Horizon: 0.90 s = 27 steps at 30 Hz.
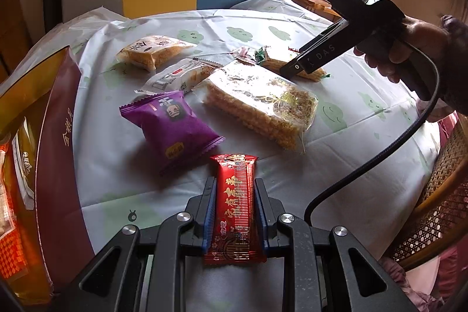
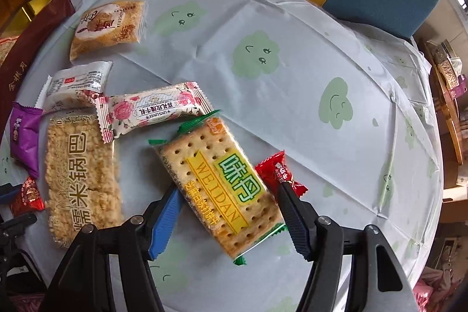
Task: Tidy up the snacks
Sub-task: 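Lift the red candy bar with the left tool while the right moves to the WEIDAN cracker pack, then drop the candy bar into the tin with the left tool while the right grasps the cracker pack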
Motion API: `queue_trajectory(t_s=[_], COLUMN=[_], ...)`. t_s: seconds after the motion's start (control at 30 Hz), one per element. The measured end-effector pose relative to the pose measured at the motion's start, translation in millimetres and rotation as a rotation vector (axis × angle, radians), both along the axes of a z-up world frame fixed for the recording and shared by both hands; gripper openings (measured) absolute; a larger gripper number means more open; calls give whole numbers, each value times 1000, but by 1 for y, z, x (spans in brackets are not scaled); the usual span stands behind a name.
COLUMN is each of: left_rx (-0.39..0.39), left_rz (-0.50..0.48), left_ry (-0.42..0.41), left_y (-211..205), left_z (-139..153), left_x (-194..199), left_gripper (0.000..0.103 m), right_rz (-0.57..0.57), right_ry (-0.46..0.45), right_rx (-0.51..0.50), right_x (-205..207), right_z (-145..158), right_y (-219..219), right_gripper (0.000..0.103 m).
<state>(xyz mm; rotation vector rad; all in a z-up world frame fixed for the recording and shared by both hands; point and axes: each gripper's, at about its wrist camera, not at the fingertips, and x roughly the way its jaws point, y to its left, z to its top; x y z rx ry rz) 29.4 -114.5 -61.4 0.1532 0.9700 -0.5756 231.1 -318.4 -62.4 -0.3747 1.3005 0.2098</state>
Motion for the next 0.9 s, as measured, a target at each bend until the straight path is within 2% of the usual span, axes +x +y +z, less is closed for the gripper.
queue_trajectory(t_s=[0.1, 0.17, 0.27, 0.4, 0.53, 0.77, 0.9], left_rx=[0, -2, 0, 4, -9, -113, -186], left_rz=[2, 3, 2, -10, -4, 30, 88], left_ry=[4, 4, -1, -6, 14, -30, -28], left_y=[0, 0, -1, -1, 2, 27, 52], left_z=[0, 0, 0, 0, 5, 44, 65], left_x=[1, 1, 1, 0, 2, 0, 2], left_gripper=[26, 26, 26, 23, 22, 22, 22], right_rz=[11, 9, 20, -3, -88, -70, -58], right_ry=[6, 17, 33, 46, 18, -15, -32], right_rx=[16, 34, 44, 72, 176, 175, 160], right_x=[12, 14, 0, -20, -24, -34, -43], right_z=[-2, -2, 1, -1, -5, -6, -9], right_y=[-1, -1, 4, 5, -17, -22, -22], right_gripper=[68, 58, 54, 53, 53, 53, 53])
